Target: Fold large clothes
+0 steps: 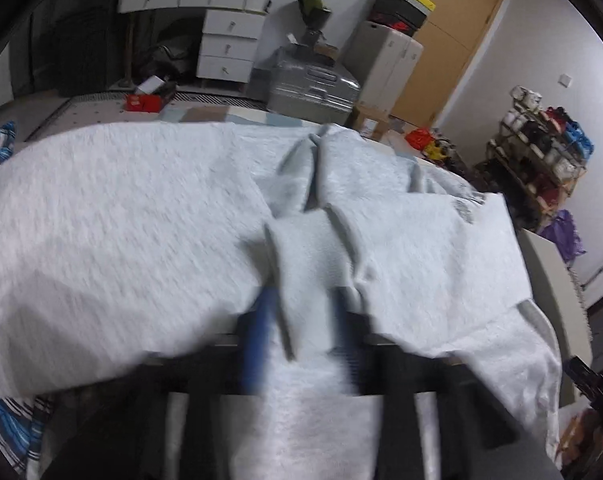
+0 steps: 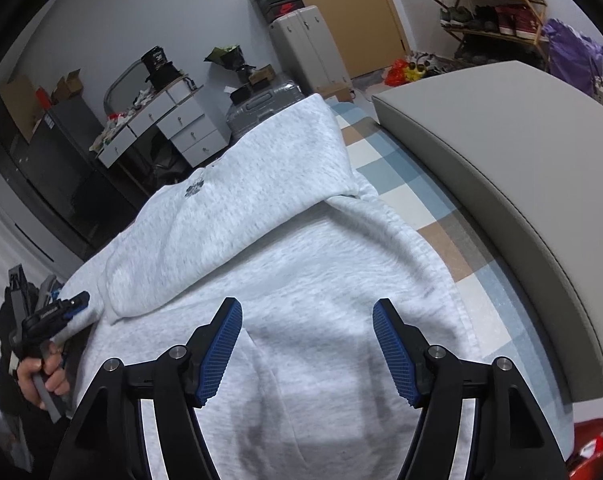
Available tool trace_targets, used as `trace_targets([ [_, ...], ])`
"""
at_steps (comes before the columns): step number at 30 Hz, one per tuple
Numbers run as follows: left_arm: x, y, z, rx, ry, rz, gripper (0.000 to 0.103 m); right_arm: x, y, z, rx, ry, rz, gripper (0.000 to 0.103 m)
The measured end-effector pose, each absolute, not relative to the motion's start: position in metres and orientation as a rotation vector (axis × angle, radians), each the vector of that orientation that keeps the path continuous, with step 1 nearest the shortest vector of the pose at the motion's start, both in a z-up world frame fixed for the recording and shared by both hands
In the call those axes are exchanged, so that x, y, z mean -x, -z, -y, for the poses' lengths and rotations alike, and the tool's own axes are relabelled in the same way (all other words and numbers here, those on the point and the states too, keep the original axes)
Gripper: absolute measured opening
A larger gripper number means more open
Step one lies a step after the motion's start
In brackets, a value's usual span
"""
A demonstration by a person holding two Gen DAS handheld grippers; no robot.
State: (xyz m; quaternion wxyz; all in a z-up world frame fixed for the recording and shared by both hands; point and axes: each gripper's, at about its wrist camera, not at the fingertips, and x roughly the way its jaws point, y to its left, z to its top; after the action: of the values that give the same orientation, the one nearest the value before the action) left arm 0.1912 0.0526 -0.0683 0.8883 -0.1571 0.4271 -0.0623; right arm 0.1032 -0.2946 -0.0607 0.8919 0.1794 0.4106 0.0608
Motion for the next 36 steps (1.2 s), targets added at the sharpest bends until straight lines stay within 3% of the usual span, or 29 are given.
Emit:
trace_targets([
  [1, -0.190, 0.072, -0.051, 0.328, 0.155, -0.880, 0.080, -0.104, 0.062, 0.296, -0.377, -0.123, -0.854, 0.068],
  [11, -0.218, 0.087, -0.036, 0.265, 0.176, -0.973, 0.078, -0.099, 0.064, 0.293, -0.379, -0.138, -0.862, 0.068],
  [13, -0.219, 0.088, -0.032, 0.247, 0.145, -0.965, 0.049, -0.099, 0.065, 0.295, -0.387, -0.131, -0.866, 0.068],
  [14, -0.219, 0.089, -0.031, 0.248, 0.152, -0.964, 0.041, -0.099, 0.065, 0.295, -0.387, -0.127, -0.867, 0.068],
  [15, -0.218, 0.087, -0.030, 0.258, 0.180, -0.952, 0.018, -0.099, 0.066, 0.296, -0.387, -0.124, -0.867, 0.068],
  [18, -0.197, 0.063, -0.030, 0.245, 0.191, -0.865, 0.009, -0.099, 0.064, 0.294, -0.387, -0.130, -0.862, 0.068],
  [21, -0.170, 0.031, -0.030, 0.250, 0.229, -0.766, 0.009, -0.101, 0.062, 0.293, -0.368, -0.134, -0.862, 0.068],
  [25, -0.177, 0.053, -0.024, 0.124, 0.158, -0.870, 0.011, -0.109, 0.065, 0.295, -0.384, -0.136, -0.864, 0.068],
  [28, -0.183, 0.079, -0.027, 0.130, 0.107, -0.995, 0.022, -0.116, 0.061, 0.291, -0.363, -0.145, -0.872, 0.068],
  [29, -0.177, 0.072, -0.030, 0.143, 0.110, -0.960, 0.026, -0.117, 0.056, 0.288, -0.342, -0.150, -0.861, 0.068],
  [31, -0.163, 0.054, -0.035, 0.138, 0.087, -0.876, 0.053, -0.119, 0.045, 0.283, -0.293, -0.155, -0.836, 0.068],
  [33, -0.149, 0.034, -0.037, 0.120, 0.062, -0.778, 0.065, -0.125, 0.037, 0.279, -0.269, -0.161, -0.814, 0.068],
  [36, -0.138, 0.016, -0.029, 0.058, 0.075, -0.706, 0.070, -0.144, 0.023, 0.266, -0.213, -0.187, -0.776, 0.068],
])
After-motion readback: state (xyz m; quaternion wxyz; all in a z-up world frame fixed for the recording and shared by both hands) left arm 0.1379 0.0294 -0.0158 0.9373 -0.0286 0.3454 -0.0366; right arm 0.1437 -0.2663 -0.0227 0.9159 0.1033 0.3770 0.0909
